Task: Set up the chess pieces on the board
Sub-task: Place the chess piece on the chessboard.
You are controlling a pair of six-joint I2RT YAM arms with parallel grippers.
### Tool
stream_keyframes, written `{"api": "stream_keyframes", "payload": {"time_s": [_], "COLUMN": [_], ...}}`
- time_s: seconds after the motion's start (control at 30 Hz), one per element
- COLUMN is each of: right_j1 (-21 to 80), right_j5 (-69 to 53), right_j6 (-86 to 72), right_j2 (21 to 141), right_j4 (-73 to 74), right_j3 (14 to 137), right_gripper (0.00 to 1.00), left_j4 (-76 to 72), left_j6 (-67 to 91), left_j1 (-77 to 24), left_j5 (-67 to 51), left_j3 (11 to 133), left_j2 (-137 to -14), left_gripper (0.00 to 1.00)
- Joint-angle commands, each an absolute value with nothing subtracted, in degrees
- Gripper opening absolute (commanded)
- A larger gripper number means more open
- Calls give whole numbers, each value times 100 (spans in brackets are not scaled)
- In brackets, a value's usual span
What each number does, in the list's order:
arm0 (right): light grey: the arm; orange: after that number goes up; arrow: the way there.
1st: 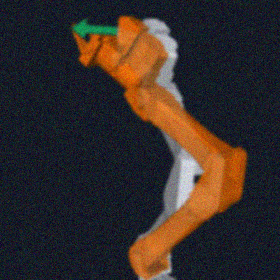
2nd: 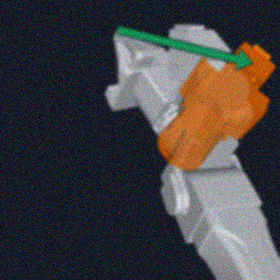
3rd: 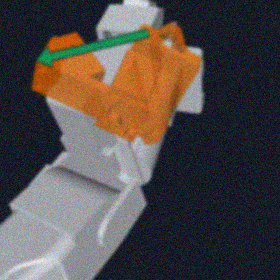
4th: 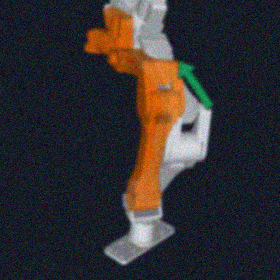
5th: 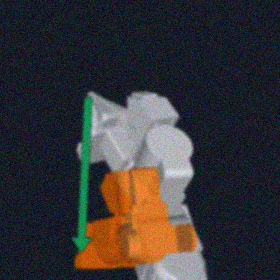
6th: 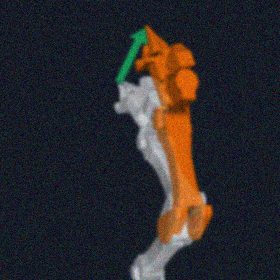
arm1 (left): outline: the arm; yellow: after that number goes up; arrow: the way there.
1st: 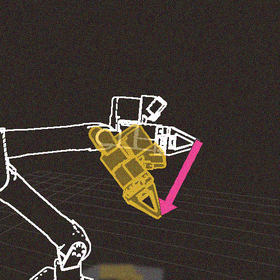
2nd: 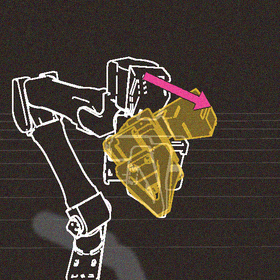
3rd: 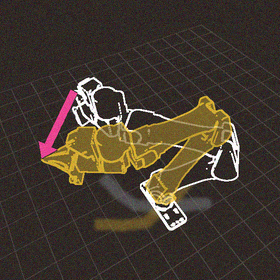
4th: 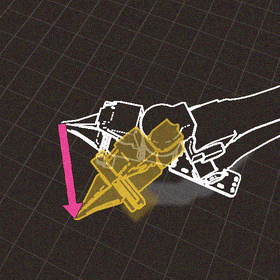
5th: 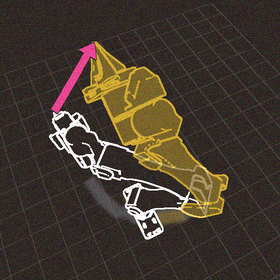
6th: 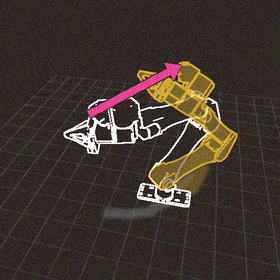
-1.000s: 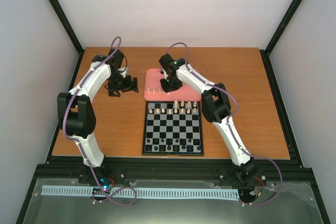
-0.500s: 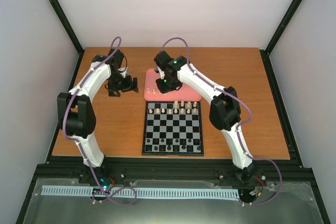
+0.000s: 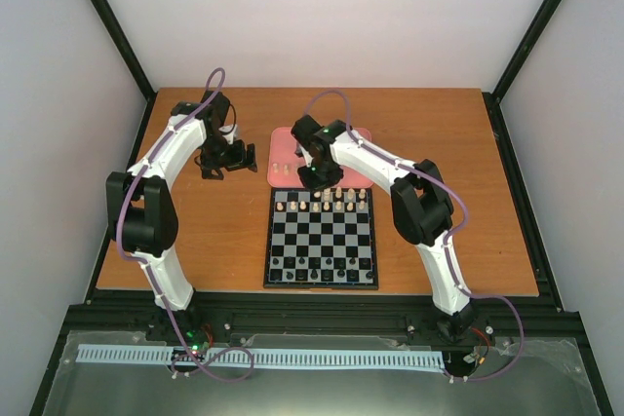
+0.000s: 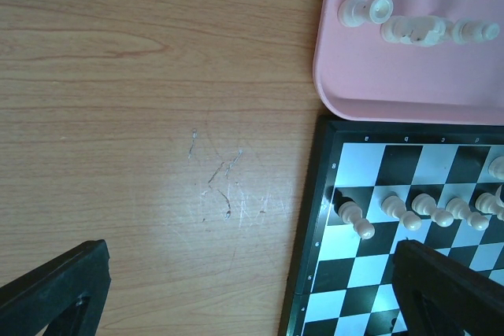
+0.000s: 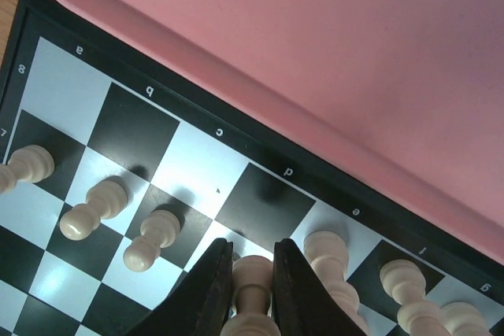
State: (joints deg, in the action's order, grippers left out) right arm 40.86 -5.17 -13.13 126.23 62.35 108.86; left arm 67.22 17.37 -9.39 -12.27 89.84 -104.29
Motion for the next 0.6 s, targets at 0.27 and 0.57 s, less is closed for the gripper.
{"api": "stream_keyframes", "payload": {"time_s": [0.27, 0.57], "right_j1": [4104, 4100], "right_j5": [-571, -518], "right_j6": [-1309, -1288], "right_j2": [12651, 12834], "right_j4": [5922, 5910], "right_j3": [10757, 10864], "right_gripper": [14, 17], "left_j4": [6680, 6680], "left_j6": [1771, 1761], "left_j1": [-954, -949], "left_j5": [-1276, -1266], "left_j3": [9095, 9070], "left_j2": [-10290, -10283], "left_gripper": [100, 100]}}
